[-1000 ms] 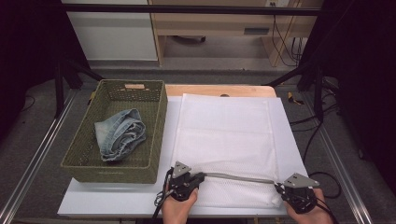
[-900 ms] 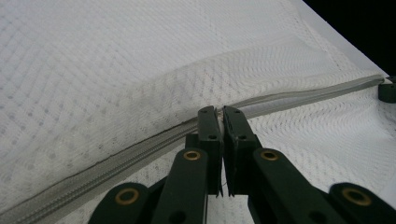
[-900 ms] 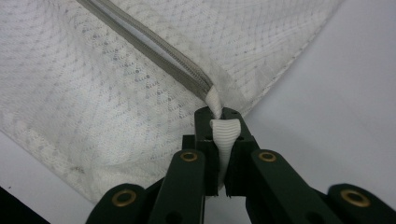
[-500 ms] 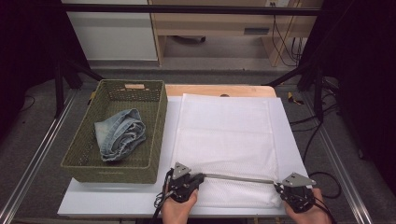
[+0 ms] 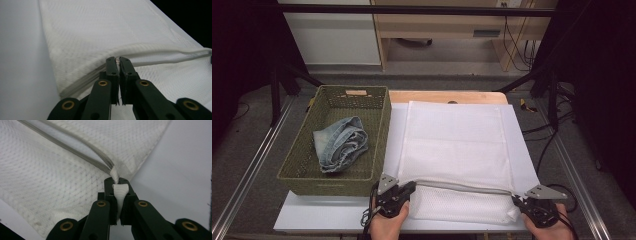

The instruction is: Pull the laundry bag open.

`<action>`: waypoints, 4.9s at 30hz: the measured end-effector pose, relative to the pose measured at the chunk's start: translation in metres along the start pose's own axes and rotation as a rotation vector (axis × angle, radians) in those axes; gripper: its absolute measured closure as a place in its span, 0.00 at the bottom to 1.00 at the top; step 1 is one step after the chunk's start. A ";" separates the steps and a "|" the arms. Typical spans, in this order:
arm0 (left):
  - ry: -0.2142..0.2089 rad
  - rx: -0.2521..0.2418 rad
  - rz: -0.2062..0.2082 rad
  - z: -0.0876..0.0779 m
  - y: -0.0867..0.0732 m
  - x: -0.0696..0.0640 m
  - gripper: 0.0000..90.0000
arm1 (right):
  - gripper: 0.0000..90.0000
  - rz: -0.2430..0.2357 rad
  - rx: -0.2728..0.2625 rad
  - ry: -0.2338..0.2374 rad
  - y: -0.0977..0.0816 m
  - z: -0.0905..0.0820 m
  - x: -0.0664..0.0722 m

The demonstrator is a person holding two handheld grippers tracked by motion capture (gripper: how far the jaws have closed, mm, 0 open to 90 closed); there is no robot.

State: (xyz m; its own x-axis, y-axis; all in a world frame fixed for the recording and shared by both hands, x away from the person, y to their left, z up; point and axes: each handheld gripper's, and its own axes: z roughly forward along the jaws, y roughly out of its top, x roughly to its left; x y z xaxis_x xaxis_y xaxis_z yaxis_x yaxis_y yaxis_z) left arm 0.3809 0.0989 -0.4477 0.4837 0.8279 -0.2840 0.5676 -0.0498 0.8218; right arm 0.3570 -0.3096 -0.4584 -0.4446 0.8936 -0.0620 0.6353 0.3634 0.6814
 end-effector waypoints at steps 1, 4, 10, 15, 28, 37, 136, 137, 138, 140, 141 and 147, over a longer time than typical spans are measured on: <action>0.004 0.005 0.022 -0.001 0.004 -0.004 0.97 | 0.97 -0.010 0.000 0.000 0.002 0.001 0.003; 0.024 0.027 0.018 0.000 0.000 0.003 0.97 | 0.97 -0.053 0.014 -0.018 0.005 0.004 0.011; 0.015 0.066 -0.016 0.005 -0.015 0.016 0.97 | 0.97 -0.043 0.023 -0.033 0.002 0.002 0.007; 0.067 0.076 -0.010 0.000 -0.019 0.024 0.97 | 0.97 -0.042 0.061 -0.088 -0.001 0.002 0.002; 0.110 0.068 0.005 -0.012 -0.022 0.030 0.97 | 0.97 -0.062 0.079 -0.091 -0.002 0.004 0.002; 0.139 0.077 0.014 -0.017 -0.025 0.033 0.97 | 0.97 -0.073 0.073 -0.072 0.000 0.006 0.001; -0.111 -0.014 0.295 0.008 0.052 0.001 0.13 | 0.18 -0.182 -0.200 0.116 0.055 0.021 0.048; -0.111 -0.011 0.287 0.008 0.049 0.001 0.13 | 0.16 -0.193 -0.194 0.124 0.058 0.022 0.050; -0.112 -0.005 0.286 0.009 0.047 0.002 0.13 | 0.15 -0.205 -0.189 0.131 0.060 0.023 0.052; -0.112 -0.006 0.277 0.009 0.041 0.002 0.13 | 0.12 -0.231 -0.180 0.136 0.065 0.026 0.055; -0.112 0.000 0.288 0.009 0.037 0.001 0.13 | 0.10 -0.244 -0.176 0.140 0.067 0.026 0.056; -0.105 0.035 0.317 0.016 0.020 -0.003 0.10 | 0.08 -0.294 -0.146 0.174 0.080 0.032 0.062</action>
State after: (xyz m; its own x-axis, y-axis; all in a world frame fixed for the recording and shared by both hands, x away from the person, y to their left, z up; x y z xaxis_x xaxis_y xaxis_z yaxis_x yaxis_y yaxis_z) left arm 0.4017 0.0863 -0.4381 0.7048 0.7061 -0.0683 0.4001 -0.3162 0.8602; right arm 0.4006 -0.2164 -0.4309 -0.7033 0.6941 -0.1539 0.3733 0.5447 0.7510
